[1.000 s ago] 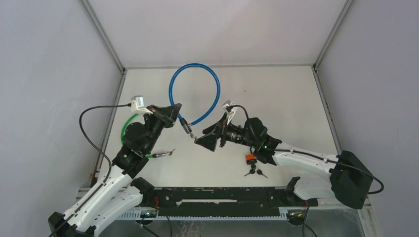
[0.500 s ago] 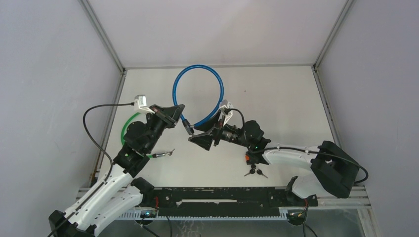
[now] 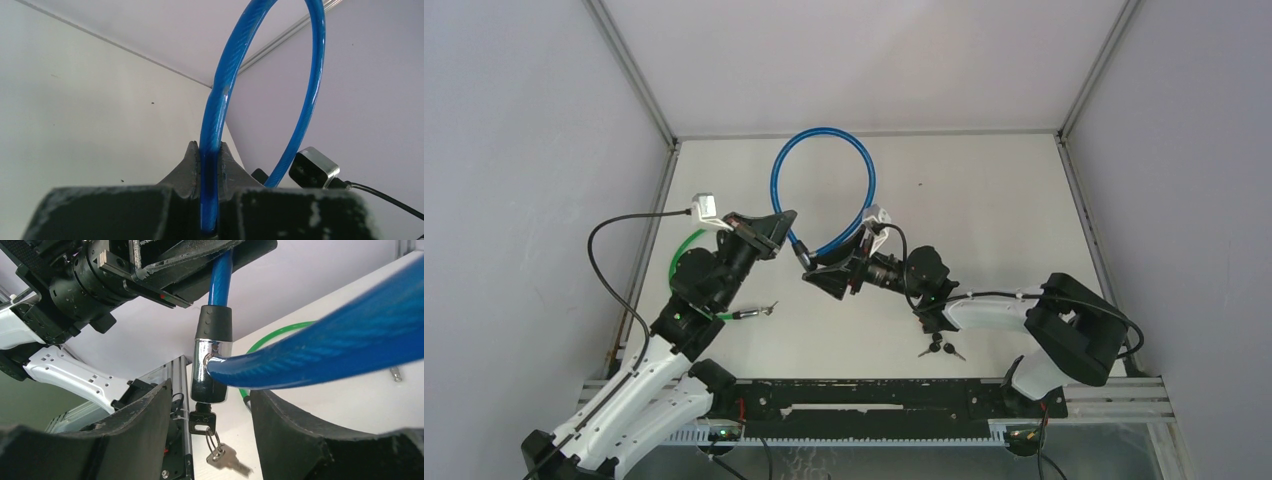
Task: Lock with the key
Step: Lock the lock.
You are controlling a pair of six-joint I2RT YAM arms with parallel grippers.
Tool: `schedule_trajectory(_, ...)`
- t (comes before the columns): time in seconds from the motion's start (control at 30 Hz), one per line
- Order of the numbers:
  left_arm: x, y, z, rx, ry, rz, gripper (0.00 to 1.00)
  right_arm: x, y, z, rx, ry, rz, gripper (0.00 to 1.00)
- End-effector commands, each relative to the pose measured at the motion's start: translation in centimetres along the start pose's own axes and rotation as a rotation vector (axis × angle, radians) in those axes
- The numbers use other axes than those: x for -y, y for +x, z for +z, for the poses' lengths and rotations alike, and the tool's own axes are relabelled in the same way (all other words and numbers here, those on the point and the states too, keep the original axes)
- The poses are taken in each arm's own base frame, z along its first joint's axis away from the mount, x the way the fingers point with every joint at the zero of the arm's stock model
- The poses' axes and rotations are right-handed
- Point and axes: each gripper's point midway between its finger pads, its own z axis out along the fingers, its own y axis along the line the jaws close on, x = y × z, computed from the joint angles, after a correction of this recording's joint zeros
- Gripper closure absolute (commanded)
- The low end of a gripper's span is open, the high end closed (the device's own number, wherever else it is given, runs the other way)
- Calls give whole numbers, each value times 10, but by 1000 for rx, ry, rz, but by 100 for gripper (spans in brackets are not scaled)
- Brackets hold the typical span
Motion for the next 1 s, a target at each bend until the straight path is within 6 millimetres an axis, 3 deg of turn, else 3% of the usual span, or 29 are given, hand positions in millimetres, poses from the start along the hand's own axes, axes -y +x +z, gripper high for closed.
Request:
schedule_trajectory(0.0,49,-38,-7,112,167,-74,100,-20,-21,9,81,-88,-52,36)
schedule_trajectory(0.43,40,-28,-8,92,155,-92,100,-26,-28,10,110,-101,-82,78)
schedule_trajectory(0.47,39,-28,-9,93,154,-94,100,-26,-29,10,111,-99,-82,77)
schedule_trajectory(0.53,38,-28,-11,95,154,-95,100,-23,-31,10,119,-81,-74,61)
schedule_trajectory(0.7,37,-29,-15,99,152,-90,100,-20,-37,11,148,-60,-61,40)
schedule_trajectory(0.97,35,-29,-18,98,142,-90,100,-24,-49,17,191,-80,-45,33)
